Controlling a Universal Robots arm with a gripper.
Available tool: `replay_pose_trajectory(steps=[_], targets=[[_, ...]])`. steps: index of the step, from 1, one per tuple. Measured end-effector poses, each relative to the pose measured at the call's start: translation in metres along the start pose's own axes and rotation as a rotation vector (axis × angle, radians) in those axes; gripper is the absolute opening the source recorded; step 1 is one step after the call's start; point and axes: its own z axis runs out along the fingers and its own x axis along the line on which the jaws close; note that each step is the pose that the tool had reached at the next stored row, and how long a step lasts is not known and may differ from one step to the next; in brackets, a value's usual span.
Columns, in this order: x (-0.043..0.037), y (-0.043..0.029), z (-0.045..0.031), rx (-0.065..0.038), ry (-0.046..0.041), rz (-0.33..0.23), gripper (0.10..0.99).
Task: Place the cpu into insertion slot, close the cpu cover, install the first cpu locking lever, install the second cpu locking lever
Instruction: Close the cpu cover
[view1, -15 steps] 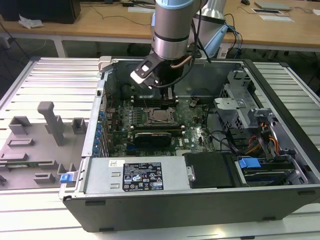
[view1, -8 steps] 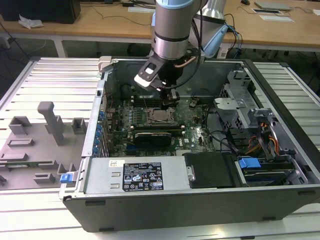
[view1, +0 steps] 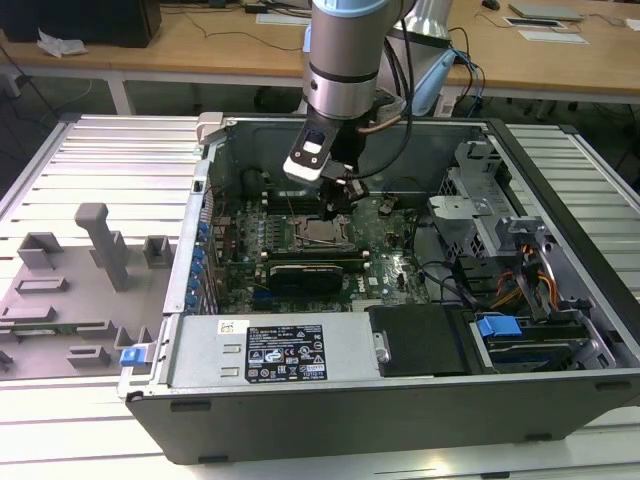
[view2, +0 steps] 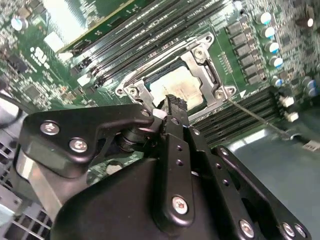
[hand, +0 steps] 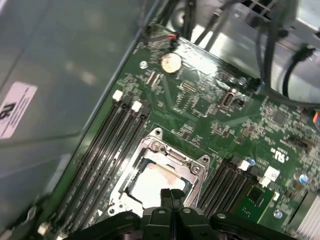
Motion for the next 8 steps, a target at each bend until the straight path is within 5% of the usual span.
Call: replay_pose_trajectory(steps=[8], targets=[[0.0000,0.0000,0.0000,0.005,-0.0030,-0.196,0.106]])
